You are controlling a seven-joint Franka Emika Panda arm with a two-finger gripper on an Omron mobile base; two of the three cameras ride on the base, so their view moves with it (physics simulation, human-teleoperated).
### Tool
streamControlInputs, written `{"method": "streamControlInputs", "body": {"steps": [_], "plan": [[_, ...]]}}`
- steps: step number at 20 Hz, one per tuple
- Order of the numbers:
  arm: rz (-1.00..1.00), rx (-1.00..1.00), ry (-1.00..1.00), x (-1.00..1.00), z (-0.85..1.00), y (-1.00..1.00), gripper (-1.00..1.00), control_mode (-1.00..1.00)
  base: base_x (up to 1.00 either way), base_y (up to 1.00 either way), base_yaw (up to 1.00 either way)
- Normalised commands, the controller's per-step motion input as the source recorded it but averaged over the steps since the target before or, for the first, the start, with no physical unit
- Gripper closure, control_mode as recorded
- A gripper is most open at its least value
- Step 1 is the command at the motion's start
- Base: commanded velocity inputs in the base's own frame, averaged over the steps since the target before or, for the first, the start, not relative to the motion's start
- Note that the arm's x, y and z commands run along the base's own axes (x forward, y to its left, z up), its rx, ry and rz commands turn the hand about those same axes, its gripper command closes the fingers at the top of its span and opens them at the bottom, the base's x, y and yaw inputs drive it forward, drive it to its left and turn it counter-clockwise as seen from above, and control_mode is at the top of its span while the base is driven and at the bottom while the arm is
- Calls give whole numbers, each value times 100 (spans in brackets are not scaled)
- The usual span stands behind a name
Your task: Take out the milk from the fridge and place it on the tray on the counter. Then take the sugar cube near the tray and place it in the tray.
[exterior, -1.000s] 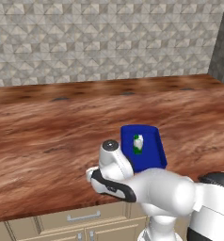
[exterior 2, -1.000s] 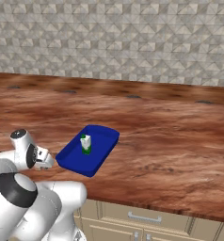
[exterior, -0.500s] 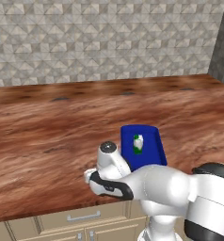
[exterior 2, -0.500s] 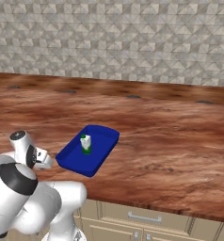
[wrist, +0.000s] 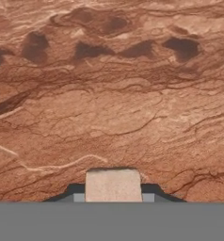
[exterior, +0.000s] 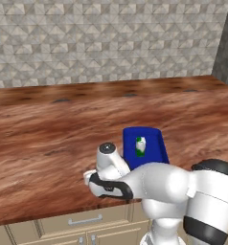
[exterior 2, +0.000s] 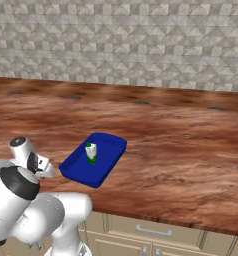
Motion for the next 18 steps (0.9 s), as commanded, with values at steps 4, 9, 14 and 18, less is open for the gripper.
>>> {"method": "streamControlInputs", "body": {"steps": [4, 9, 14, 18], "plan": [[-10, 0, 0, -35, 62, -2, 100, -100, 0, 0, 0], [-6, 0, 0, -13, 85, -52, 100, -100, 0, 0, 0], [-1, 0, 1, 0, 37, -88, 100, -100, 0, 0, 0], [-4, 0, 0, 1, 6, -78, 100, -100, 0, 0, 0]]}}
